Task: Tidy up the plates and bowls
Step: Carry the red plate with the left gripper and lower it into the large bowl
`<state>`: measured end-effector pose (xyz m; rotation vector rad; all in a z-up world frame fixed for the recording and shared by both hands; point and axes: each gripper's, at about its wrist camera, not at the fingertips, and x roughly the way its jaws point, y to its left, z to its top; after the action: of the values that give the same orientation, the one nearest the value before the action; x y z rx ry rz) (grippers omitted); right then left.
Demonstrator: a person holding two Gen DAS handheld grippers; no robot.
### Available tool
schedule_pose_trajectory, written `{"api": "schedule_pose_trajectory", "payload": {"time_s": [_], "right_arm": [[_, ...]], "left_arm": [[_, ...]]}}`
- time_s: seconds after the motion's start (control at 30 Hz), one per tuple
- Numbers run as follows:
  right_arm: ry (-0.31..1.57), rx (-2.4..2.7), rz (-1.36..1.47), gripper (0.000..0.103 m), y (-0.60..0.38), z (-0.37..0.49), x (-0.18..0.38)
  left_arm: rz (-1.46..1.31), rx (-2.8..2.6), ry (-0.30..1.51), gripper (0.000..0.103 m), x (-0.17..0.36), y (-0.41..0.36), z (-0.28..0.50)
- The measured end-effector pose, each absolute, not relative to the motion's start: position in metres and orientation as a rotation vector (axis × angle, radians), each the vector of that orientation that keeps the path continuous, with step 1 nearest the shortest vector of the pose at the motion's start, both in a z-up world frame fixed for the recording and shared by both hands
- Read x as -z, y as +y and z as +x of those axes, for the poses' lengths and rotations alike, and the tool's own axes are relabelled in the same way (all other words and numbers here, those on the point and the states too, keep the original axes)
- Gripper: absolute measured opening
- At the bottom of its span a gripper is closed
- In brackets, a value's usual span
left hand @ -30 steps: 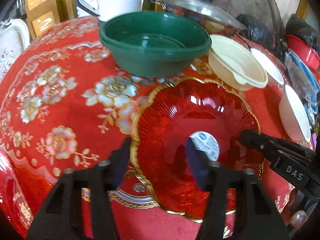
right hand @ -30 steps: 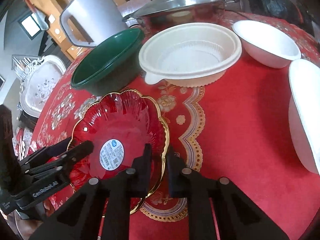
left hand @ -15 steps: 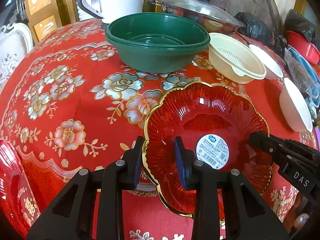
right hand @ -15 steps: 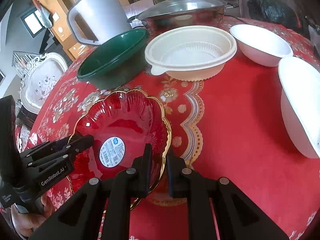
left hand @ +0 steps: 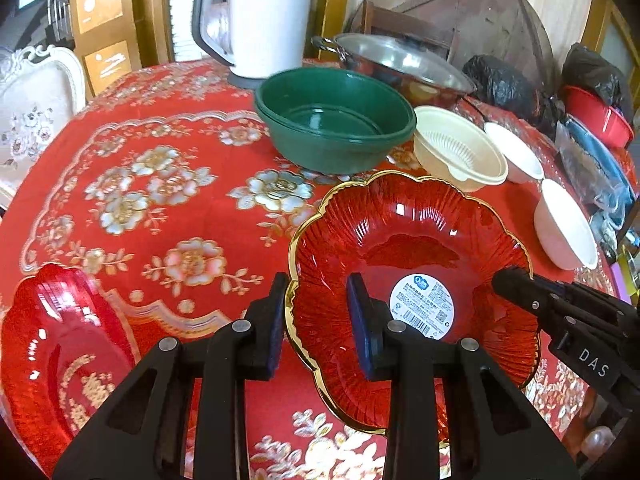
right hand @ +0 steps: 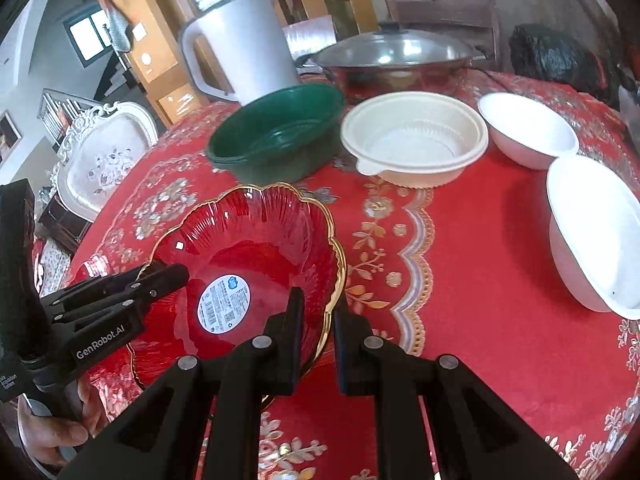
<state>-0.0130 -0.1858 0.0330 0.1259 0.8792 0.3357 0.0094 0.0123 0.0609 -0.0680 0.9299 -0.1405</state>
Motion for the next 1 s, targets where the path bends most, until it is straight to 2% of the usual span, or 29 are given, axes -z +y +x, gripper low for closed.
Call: {"api": "schedule_pose_trajectory", "payload": {"time_s": [0.47, 1.0], "right_arm": [[0.834, -0.464, 0.058, 0.013, -0.121, -0.038, -0.060], [0.868, -0.649, -0.059, 0.016, 0.003, -0.050, -0.049]], "left_arm": [[-0.132, 0.045, 0.879, 0.029, -0.085, 0.091, -0.040], [-0.183, -0.140, 0.883, 0.029, -0.071, 0.206, -0.095]]}}
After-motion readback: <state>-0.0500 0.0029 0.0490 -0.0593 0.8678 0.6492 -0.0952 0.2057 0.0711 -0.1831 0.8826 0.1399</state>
